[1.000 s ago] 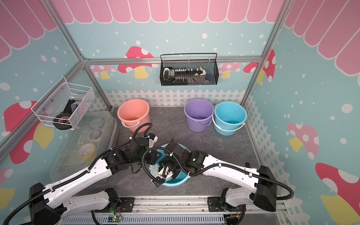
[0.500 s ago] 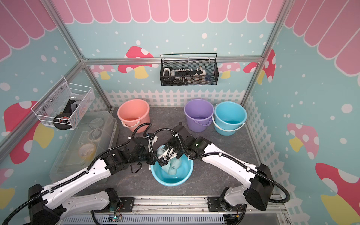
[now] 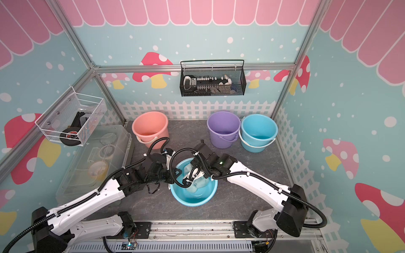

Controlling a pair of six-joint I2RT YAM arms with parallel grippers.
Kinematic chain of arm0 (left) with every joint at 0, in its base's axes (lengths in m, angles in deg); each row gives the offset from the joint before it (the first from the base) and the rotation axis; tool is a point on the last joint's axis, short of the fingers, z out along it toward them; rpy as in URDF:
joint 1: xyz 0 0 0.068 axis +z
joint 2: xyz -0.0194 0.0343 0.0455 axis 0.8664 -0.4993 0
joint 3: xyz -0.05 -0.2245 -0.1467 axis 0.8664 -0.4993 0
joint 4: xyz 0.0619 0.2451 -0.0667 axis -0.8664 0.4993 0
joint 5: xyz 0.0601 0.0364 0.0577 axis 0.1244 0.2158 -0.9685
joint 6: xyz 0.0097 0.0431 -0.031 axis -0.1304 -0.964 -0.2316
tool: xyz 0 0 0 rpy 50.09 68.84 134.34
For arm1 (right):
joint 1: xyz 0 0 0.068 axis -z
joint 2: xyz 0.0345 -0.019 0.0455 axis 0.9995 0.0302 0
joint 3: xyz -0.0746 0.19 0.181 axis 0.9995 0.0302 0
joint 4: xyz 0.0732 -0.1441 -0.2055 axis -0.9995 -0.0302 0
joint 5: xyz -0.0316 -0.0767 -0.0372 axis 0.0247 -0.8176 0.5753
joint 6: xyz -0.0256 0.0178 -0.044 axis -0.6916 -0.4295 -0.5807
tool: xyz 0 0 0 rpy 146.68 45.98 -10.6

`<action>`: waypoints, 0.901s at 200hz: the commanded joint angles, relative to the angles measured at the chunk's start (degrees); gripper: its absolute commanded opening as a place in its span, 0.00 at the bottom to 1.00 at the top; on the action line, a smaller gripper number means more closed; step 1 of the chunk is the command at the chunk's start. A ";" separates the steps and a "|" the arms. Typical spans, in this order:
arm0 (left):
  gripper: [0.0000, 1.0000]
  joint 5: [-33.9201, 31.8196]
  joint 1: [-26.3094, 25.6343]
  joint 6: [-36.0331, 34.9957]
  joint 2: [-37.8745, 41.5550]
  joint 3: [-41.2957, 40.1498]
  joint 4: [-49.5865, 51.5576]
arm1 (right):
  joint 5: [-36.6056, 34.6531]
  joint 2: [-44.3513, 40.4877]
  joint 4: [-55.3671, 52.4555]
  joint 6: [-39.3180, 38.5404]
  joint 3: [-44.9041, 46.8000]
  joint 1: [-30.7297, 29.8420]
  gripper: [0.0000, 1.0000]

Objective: Wipe the inside of the bucket with a cloth
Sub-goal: Wipe the dirt from the inside of the bucket.

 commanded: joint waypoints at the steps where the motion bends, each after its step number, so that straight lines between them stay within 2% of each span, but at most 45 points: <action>1: 0.00 2.27 -0.47 -0.63 0.11 1.62 1.04 | -8.17 -3.98 -7.62 0.27 -0.60 0.71 0.00; 33: 0.00 1.59 -0.46 -1.03 -0.50 2.29 1.34 | -3.78 -7.12 -17.73 2.14 -1.22 -0.96 0.00; 74: 0.00 0.57 -0.43 -1.95 -1.52 3.49 2.46 | 7.77 -9.80 -29.96 4.78 -1.79 -4.68 0.00; 105: 0.00 -0.31 -0.43 -1.43 -2.12 3.84 2.36 | 18.17 -10.18 -33.29 7.89 -2.38 -6.40 0.00; 131: 0.00 0.05 -0.40 -1.67 -3.27 4.80 2.29 | 26.37 -8.38 -32.16 9.33 -2.10 -8.30 0.00; 154: 0.00 0.44 -0.43 -1.52 -3.77 5.37 2.23 | 32.70 -6.96 -26.04 11.46 -1.24 -9.93 0.00; 180: 0.00 0.33 -0.42 -1.16 -3.38 5.18 1.88 | 33.21 -6.40 -14.78 13.42 1.94 -11.22 0.00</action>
